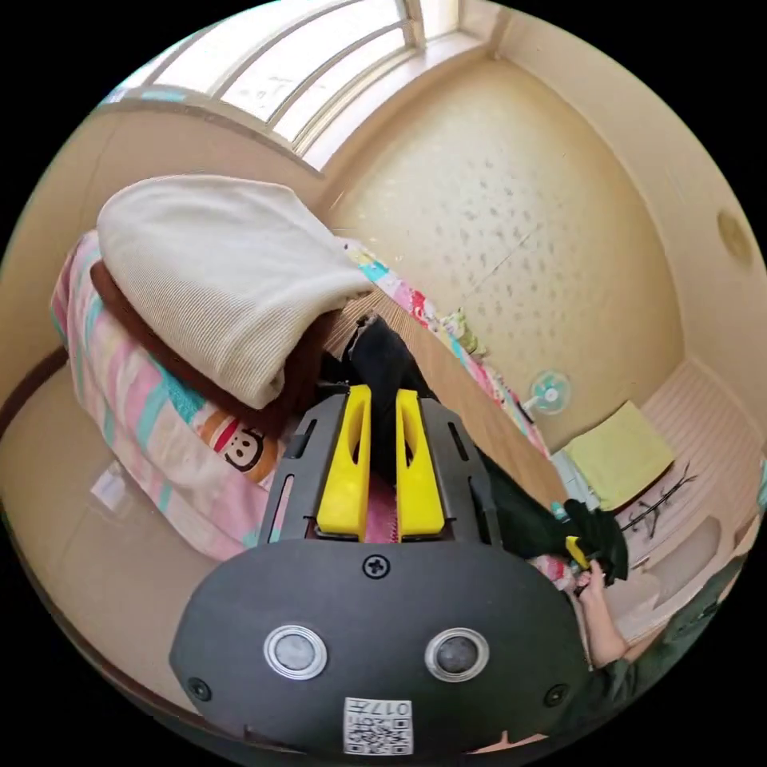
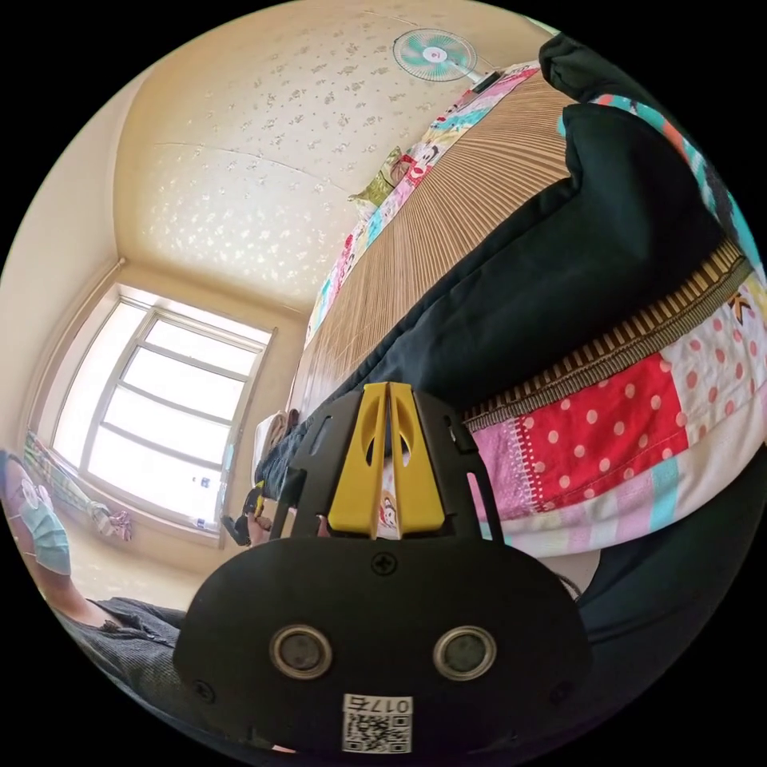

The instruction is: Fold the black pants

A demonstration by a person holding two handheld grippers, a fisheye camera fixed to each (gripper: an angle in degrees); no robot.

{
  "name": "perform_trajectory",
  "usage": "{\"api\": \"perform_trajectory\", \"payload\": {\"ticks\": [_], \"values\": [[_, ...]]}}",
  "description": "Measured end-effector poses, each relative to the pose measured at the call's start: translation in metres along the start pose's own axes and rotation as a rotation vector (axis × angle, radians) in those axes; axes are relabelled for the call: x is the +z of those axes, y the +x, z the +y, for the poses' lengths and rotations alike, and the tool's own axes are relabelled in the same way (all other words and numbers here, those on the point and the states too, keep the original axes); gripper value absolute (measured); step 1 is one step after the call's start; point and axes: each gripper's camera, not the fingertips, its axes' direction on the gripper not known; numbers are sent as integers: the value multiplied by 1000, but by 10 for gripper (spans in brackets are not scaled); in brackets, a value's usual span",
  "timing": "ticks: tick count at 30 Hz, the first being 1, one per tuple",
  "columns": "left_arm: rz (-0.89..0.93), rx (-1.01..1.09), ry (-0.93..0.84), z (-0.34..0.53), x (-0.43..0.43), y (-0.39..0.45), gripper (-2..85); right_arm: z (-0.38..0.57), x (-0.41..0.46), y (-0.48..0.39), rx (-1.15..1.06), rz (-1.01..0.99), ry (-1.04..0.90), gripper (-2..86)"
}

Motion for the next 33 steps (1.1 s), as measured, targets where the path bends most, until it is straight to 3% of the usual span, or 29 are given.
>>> {"api": "perform_trajectory", "payload": {"ticks": [2,5,10,16,18,21,24,28,30,33], "values": [[187,-279,70,29,-4,-67,73,-1,0,-1,-10,16,4,4],[313,-485,182,75,3,-100,104,-5,5,-3,-15,38,-18,3],[119,-630,297,125,-23,-76,191,-9,11,-10,-53,25,-39,3],[174,-527,51,125,35,-47,119,-7,20,5,-7,-27,-49,3],[126,-540,30,124,40,-39,88,-6,22,8,-2,-49,-55,3],[215,-539,60,124,40,-18,56,-6,21,8,-16,-40,-64,3],[280,-382,88,108,40,46,52,-5,14,13,-7,-45,-42,3],[315,-10,35,105,69,190,52,-4,4,25,27,-82,-2,2],[344,112,-19,125,98,251,54,-3,1,26,27,-83,-1,3],[363,293,-239,178,171,336,60,-1,-4,29,25,-76,11,3]]}}
